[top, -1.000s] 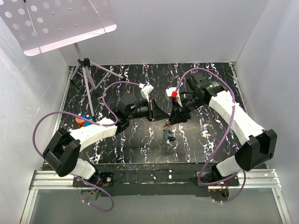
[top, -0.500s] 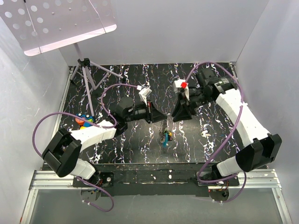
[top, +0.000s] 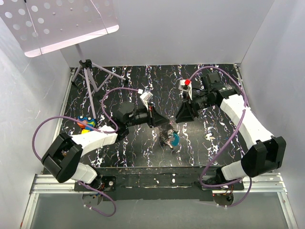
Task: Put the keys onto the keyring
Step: Adjust the keyring.
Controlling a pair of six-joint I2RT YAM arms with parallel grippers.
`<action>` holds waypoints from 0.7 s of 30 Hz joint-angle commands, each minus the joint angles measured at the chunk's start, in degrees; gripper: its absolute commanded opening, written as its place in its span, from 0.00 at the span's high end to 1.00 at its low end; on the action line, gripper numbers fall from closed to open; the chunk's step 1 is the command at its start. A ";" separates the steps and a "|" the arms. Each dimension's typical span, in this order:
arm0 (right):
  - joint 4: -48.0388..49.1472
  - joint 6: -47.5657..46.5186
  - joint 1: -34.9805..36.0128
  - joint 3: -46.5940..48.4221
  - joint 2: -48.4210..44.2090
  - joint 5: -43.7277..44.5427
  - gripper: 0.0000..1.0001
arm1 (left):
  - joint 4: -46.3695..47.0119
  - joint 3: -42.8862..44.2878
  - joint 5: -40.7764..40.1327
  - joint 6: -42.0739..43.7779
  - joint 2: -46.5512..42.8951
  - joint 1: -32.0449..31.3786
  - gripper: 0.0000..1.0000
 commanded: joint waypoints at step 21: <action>2.35 2.52 5.30 5.30 8.61 0.69 0.53 | 1.86 -1.47 -1.79 0.54 -5.78 0.22 1.00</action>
